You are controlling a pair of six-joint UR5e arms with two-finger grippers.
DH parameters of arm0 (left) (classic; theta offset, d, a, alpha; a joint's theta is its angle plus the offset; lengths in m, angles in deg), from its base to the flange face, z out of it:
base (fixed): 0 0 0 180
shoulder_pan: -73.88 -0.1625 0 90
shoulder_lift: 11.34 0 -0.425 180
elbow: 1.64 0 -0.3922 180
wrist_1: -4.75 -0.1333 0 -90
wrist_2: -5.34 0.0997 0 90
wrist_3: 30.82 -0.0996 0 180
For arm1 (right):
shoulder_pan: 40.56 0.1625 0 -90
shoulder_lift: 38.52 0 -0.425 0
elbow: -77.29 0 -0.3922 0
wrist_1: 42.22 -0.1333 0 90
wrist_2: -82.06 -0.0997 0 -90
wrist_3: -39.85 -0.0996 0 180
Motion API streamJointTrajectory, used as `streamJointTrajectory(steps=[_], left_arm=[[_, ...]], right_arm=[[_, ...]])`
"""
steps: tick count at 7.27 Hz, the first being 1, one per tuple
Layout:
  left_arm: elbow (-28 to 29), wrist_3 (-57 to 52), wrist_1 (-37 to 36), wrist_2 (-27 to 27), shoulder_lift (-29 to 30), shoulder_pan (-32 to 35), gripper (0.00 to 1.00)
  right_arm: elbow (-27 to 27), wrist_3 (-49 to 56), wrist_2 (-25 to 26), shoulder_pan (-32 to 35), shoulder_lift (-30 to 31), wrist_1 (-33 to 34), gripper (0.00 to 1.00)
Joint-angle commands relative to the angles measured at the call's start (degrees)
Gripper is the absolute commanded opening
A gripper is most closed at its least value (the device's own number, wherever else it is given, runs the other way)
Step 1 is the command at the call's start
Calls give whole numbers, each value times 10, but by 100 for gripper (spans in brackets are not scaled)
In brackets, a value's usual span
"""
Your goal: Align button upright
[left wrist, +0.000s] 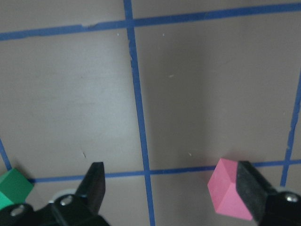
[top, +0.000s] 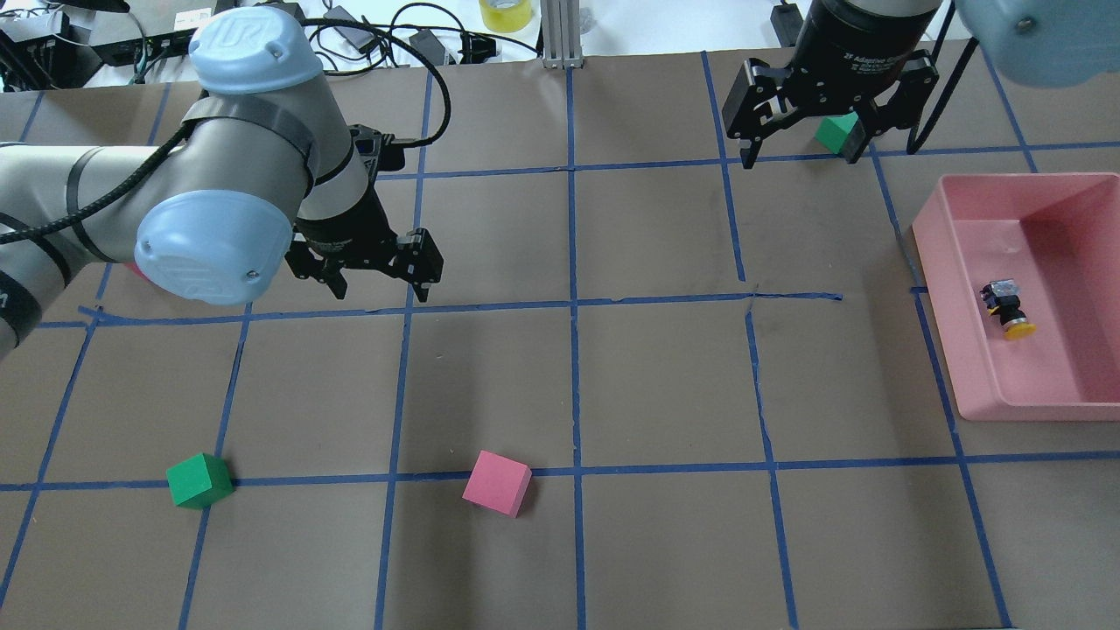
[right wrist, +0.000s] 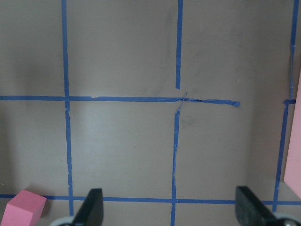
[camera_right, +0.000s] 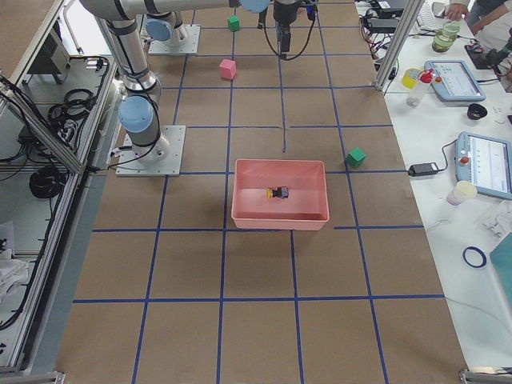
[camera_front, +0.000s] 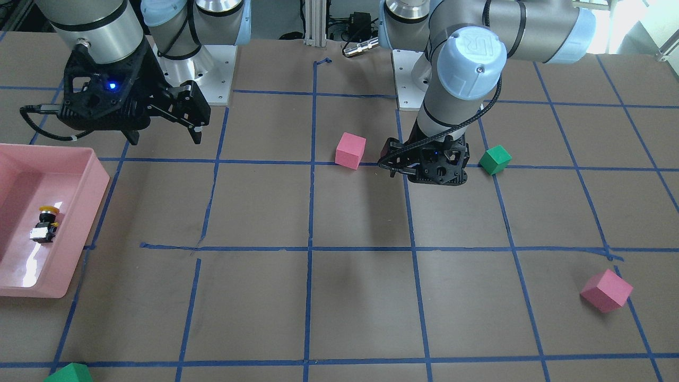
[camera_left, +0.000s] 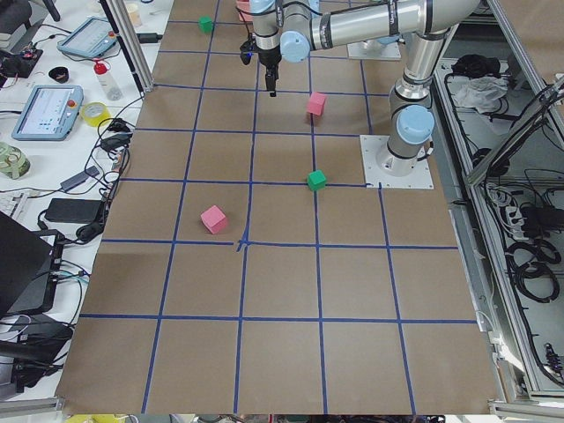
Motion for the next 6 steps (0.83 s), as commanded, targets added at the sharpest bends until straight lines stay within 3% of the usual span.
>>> streamJointTrajectory(steps=[1,4,6], left_arm=[[39,-32,-36,-1,4,-41,100],[62,-42,-44,3,-11,-47,100],[73,-45,0,2,-28,-65,100]], right_arm=[[0,0,1,-2,-1,-2,100],[-1,1,1,-2,-2,-4,100],[-1,5,1,-2,-2,-3,100]])
